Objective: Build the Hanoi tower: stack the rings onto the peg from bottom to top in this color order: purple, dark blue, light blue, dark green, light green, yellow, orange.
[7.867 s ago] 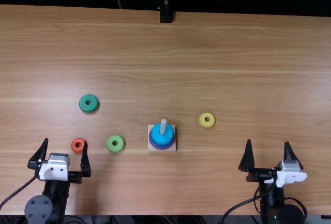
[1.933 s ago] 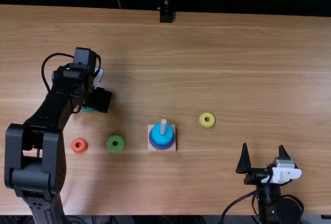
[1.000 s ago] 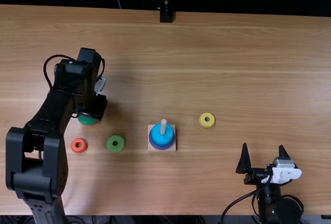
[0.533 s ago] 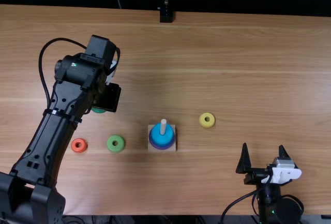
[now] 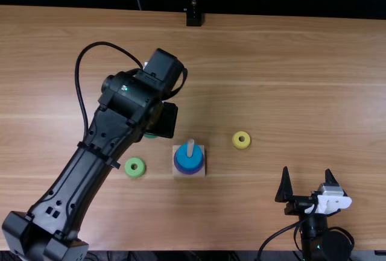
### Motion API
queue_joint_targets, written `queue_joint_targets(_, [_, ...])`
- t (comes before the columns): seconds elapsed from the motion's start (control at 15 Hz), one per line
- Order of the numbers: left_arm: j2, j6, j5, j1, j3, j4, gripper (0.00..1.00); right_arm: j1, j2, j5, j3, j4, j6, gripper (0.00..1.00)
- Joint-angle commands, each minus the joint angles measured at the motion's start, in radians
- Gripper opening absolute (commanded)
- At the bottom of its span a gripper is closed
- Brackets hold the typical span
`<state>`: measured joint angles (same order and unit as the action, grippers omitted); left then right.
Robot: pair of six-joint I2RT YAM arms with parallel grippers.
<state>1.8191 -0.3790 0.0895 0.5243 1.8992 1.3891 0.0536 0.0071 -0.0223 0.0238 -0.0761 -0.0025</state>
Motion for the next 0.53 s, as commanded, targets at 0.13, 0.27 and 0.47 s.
queue_joint_targets(0.13, [-0.020, -0.070, -0.003, 0.063, 0.061, 0.004, 0.00, 0.011, -0.007, -0.002, -0.005, -0.008, -0.005, 1.00])
queue_joint_targets(0.27, [-0.015, -0.109, -0.003, 0.085, 0.106, 0.004, 0.00, 0.011, -0.007, -0.002, -0.007, -0.008, -0.005, 1.00])
queue_joint_targets(0.47, [-0.011, -0.136, -0.003, 0.128, 0.115, 0.004, 0.00, 0.011, -0.007, -0.003, -0.007, -0.008, -0.005, 1.00])
